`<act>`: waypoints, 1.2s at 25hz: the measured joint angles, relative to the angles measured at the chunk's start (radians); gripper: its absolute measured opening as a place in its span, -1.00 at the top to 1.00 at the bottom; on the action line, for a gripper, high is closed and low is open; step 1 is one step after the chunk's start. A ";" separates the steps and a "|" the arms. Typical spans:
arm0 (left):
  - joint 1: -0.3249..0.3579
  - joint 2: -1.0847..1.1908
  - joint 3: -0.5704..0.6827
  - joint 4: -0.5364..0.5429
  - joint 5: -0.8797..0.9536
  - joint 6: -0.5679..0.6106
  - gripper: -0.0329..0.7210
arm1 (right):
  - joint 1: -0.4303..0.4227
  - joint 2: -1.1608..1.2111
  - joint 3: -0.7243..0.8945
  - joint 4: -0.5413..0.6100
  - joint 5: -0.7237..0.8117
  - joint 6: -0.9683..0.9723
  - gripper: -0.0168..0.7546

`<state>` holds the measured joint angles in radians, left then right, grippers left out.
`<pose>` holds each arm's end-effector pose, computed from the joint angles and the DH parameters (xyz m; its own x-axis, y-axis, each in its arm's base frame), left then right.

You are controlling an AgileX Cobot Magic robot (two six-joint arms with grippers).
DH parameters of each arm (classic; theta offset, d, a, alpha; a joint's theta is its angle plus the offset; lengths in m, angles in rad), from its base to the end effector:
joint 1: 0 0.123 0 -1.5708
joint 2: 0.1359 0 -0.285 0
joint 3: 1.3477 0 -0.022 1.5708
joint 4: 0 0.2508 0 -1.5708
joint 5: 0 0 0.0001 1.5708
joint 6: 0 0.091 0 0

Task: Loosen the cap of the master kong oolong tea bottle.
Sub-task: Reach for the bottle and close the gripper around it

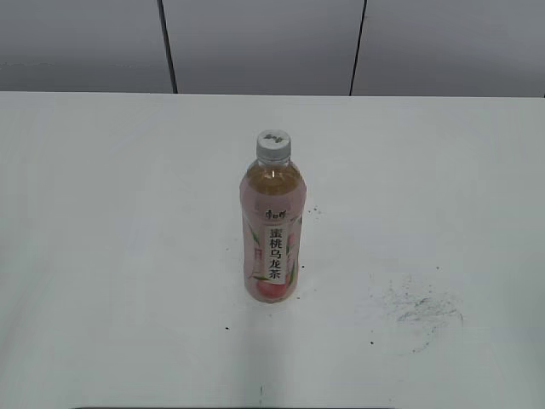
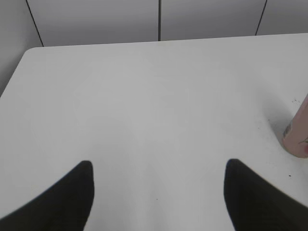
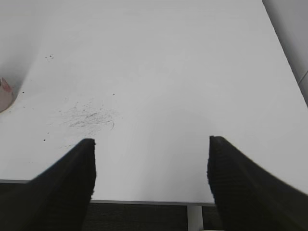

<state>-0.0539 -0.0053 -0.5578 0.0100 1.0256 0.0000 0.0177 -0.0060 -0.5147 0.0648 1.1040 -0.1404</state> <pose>-0.0116 0.0014 0.2960 -0.3658 0.0249 -0.9304 0.0478 0.9988 0.0080 -0.0095 0.0051 0.2780 -0.4646 -0.1190 -0.8775 -0.1208 0.9902 -0.0703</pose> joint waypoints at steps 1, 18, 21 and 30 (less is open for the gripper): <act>0.000 0.000 0.000 0.000 0.000 0.000 -0.41 | 0.000 0.000 0.000 0.000 0.000 0.000 -0.45; 0.000 0.000 0.000 0.000 0.000 0.000 -0.41 | 0.000 0.000 0.000 0.000 0.000 0.000 -0.45; 0.000 0.000 0.000 -0.001 0.000 0.000 -0.41 | 0.000 0.000 0.000 0.000 0.000 0.000 -0.45; 0.000 0.077 -0.026 -0.044 -0.476 0.000 -0.41 | 0.000 0.000 0.000 0.000 0.000 0.000 -0.45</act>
<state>-0.0539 0.0715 -0.5835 -0.0337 0.5493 0.0000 0.0177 -0.0060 -0.5147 0.0648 1.1040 -0.1404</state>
